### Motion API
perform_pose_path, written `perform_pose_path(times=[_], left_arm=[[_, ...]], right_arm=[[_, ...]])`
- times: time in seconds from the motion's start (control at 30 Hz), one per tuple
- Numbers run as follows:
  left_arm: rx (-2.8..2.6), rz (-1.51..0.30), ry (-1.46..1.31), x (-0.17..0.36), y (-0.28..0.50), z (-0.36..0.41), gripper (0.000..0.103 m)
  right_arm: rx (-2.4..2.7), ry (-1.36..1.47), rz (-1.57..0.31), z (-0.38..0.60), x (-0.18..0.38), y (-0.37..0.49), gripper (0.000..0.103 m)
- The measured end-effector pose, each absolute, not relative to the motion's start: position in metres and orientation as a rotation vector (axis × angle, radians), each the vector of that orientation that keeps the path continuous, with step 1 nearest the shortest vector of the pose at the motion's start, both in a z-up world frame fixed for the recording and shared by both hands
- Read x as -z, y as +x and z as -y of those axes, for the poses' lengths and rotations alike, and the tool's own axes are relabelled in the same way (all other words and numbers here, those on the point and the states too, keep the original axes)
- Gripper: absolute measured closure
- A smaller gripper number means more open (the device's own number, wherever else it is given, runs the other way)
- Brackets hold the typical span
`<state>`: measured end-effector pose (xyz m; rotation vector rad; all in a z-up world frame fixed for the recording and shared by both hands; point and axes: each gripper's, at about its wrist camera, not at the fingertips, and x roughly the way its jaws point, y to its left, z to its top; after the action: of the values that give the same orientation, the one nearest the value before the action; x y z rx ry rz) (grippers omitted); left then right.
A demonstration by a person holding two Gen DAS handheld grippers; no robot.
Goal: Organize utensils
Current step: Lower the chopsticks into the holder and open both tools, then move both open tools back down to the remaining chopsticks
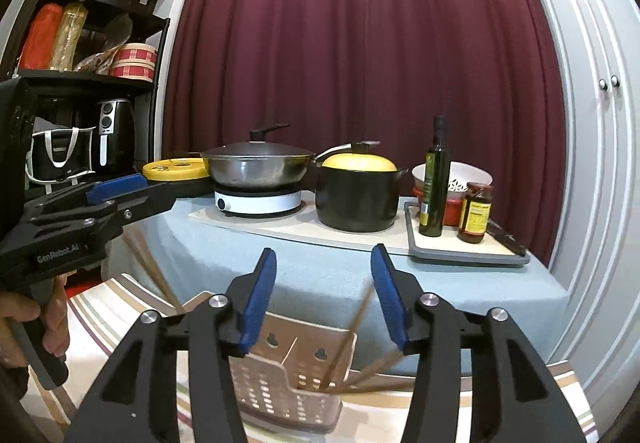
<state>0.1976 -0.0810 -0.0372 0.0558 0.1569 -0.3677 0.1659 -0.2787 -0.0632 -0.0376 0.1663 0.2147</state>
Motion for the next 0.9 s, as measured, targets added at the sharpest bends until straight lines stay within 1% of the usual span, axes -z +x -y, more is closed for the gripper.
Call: perform_pose_path(times=[0.2, 0.37, 0.9], left_arm=[[0.374, -0.181, 0.038, 0.045, 0.159, 0.07, 0.039], [0.354, -0.212, 0.056, 0.068, 0.124, 0.062, 0.039], [0.265, -0.394, 0.041, 0.149, 0.051, 0.035, 0.039]], right_arm=[[-0.199, -0.041, -0.168, 0.286, 0.065, 0.128, 0.051], [-0.167, -0.049, -0.194, 0.29, 0.08, 0.1, 0.051], [-0.108, 0.026, -0.365, 0.303, 0.172, 0.025, 0.051]])
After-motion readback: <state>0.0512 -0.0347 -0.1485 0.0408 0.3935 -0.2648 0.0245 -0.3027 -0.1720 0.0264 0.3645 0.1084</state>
